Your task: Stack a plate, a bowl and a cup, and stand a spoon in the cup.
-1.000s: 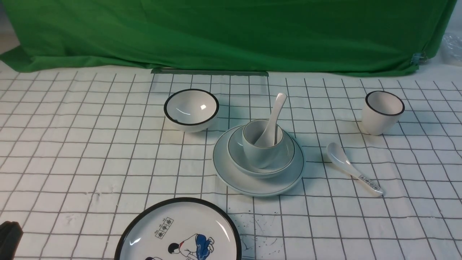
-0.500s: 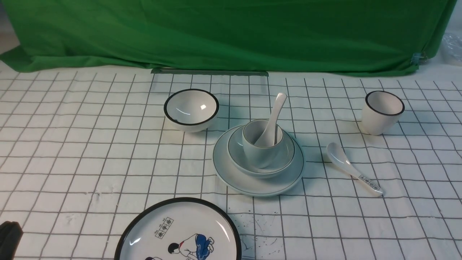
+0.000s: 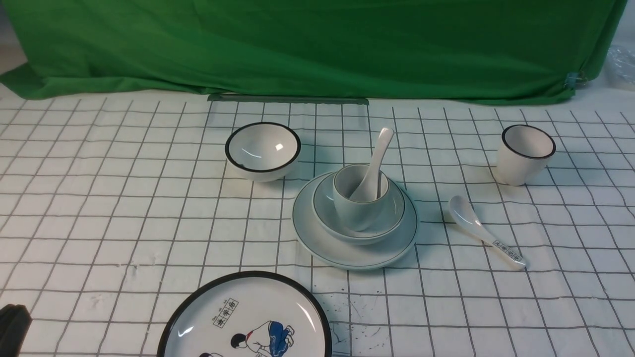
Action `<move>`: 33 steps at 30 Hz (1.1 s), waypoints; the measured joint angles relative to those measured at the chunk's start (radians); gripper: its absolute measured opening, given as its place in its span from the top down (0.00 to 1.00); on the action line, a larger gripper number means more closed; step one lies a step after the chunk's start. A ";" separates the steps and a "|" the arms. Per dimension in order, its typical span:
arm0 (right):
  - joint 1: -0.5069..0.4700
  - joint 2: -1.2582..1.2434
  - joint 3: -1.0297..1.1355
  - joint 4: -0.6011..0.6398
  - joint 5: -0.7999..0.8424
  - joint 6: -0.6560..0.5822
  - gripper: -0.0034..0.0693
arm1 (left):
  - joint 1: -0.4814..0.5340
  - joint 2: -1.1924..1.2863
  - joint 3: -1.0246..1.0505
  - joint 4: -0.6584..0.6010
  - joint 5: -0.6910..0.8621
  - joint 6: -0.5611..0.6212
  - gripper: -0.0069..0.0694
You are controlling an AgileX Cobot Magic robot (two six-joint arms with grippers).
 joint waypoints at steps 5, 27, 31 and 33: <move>-0.046 -0.048 0.117 0.024 0.111 0.011 0.63 | 0.000 0.000 0.000 0.000 0.000 0.000 0.91; -0.050 -0.052 0.128 0.052 0.157 0.004 0.63 | 0.001 0.000 0.000 0.012 0.003 0.001 0.91; -0.050 -0.052 0.128 0.052 0.156 0.006 0.63 | 0.001 0.000 0.000 0.012 0.003 0.001 0.91; -0.050 -0.052 0.128 0.052 0.156 0.006 0.63 | 0.001 0.000 0.000 0.012 0.003 0.001 0.91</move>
